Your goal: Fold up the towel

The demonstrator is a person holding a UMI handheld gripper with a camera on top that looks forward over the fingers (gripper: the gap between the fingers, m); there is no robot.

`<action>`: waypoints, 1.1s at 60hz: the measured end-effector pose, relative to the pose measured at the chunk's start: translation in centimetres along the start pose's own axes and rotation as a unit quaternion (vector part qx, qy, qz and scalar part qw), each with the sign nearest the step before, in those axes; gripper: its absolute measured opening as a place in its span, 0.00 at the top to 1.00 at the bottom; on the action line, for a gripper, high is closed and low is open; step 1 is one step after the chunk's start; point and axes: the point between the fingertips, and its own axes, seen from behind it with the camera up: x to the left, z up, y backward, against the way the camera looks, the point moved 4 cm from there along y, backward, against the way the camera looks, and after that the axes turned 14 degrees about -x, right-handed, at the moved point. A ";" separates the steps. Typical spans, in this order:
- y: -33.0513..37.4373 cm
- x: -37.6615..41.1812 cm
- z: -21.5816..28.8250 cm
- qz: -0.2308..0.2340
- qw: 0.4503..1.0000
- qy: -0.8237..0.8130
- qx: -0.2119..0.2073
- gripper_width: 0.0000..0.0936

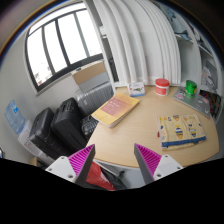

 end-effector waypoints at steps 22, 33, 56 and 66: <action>-10.1 -14.6 0.7 -0.102 0.992 0.070 0.004 0.15; -14.1 -20.2 -1.4 -0.132 0.985 0.107 0.025 0.25; -14.4 -22.2 -1.1 -0.115 0.989 0.096 0.018 0.98; -11.6 -23.6 4.3 -0.101 0.991 0.070 -0.054 0.99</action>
